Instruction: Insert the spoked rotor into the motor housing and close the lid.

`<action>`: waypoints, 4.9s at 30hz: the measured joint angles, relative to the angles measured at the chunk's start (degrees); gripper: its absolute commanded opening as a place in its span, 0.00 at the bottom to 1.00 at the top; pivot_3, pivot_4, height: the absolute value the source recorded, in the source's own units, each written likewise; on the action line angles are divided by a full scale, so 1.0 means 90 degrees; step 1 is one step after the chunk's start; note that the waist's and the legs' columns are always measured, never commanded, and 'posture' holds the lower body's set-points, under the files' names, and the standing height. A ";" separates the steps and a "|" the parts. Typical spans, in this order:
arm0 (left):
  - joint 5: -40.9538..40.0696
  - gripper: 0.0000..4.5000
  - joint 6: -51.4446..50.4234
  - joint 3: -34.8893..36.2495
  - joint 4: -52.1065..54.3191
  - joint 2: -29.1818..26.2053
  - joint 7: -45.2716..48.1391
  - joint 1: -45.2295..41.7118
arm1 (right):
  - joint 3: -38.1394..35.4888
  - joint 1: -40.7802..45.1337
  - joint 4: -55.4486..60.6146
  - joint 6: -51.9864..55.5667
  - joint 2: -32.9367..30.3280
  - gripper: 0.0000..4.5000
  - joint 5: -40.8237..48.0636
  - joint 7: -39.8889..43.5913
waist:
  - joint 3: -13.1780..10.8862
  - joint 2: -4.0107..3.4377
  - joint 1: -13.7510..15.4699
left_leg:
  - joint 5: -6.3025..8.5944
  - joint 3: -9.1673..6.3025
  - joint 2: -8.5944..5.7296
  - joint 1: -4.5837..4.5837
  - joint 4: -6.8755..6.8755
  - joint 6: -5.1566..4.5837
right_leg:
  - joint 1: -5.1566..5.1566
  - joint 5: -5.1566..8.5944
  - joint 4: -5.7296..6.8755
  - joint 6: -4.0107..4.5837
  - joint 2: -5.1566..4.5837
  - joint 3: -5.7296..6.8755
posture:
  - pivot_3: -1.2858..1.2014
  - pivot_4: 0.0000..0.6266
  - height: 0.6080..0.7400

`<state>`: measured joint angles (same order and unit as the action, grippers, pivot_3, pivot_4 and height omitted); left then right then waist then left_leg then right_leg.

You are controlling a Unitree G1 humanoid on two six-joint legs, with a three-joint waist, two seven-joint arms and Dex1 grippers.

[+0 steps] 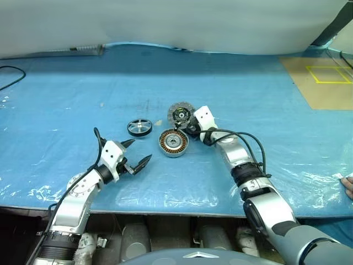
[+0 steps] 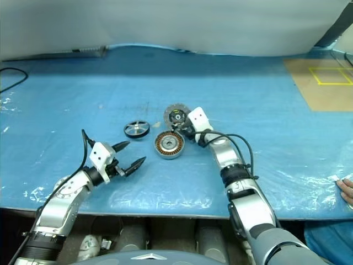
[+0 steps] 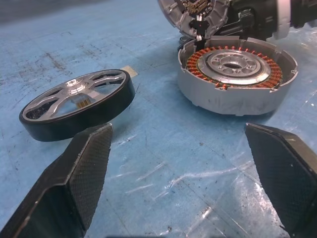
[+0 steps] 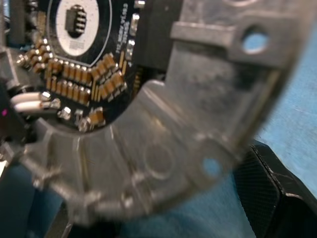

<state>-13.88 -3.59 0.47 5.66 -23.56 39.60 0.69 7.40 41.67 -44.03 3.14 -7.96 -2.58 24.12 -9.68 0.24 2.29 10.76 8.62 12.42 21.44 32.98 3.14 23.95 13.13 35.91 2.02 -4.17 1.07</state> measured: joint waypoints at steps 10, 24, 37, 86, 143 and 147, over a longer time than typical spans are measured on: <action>-0.0046 1.00 -0.0365 0.0000 0.0411 -0.0002 -0.0152 -0.0043 | -0.0106 0.0449 -0.1086 -0.0555 0.0217 0.35 0.0022 -0.0194 | 0.0003 -0.0004 0.0005 | 0.0014 0.0002 0.0001 -0.0056 -0.0002 -0.0021 | -0.0060 0.0001 -0.0005 0.0001 -0.0002 0.0001 | 0.52 0.24 1.00; -0.0047 1.00 -0.0418 0.0004 0.0446 -0.0025 -0.0135 -0.0094 | -0.0115 -0.1152 0.1370 0.0133 -0.0936 0.13 0.0088 0.0701 | 0.0013 -0.0003 0.0107 | 0.0015 0.0001 -0.0002 -0.0059 -0.0023 -0.0023 | -0.0076 0.0003 -0.0037 -0.0003 -0.0004 0.0008 | 0.52 0.24 1.00; -0.0028 1.00 0.0080 0.0005 -0.0187 -0.0048 0.0091 -0.0191 | 0.0224 -0.2712 0.4477 0.1372 -0.2111 0.13 0.0577 0.2388 | 0.0013 -0.0004 0.0142 | 0.0015 0.0004 -0.0004 -0.0049 -0.0086 -0.0023 | -0.0064 0.0004 -0.0106 -0.0008 0.0002 0.0011 | 0.52 0.24 1.00; 0.0018 1.00 0.0118 -0.0113 -0.0052 0.0065 0.0224 -0.0068 | 0.0610 -0.2048 0.5963 0.3183 -0.1068 0.58 0.1684 0.2081 | 0.0012 -0.0006 0.0044 | 0.0000 0.0003 -0.0008 -0.0043 -0.0090 0.0003 | -0.0064 0.0001 -0.0112 -0.0010 0.0000 0.0016 | 0.52 0.24 1.00; 0.0107 1.00 0.0099 -0.0281 -0.0030 0.0159 0.0041 -0.0159 | 0.1871 -0.1133 0.6291 0.4830 -0.1698 0.01 0.1160 0.1830 | 0.0011 -0.0007 0.0043 | -0.0002 0.0001 -0.0009 -0.0052 -0.0073 0.0005 | -0.0069 -0.0001 -0.0087 -0.0012 -0.0001 0.0011 | 0.52 0.24 1.00; 0.0106 1.00 0.0097 -0.0279 -0.0030 0.0153 0.0041 -0.0139 | 0.1873 -0.1000 0.6045 0.4704 -0.1495 0.01 0.1102 0.1704 | 0.0011 -0.0007 0.0046 | -0.0001 0.0001 -0.0009 -0.0052 -0.0069 0.0005 | -0.0069 -0.0001 -0.0083 -0.0012 -0.0001 0.0011 | 0.52 0.24 1.00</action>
<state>-12.93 -2.72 -2.04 5.39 -22.18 39.97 -0.56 24.26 32.67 10.37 45.47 -21.42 7.34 39.45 -9.58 0.18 2.70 10.75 8.63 12.34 20.98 32.36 3.19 23.33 13.12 35.16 1.91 -4.18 1.17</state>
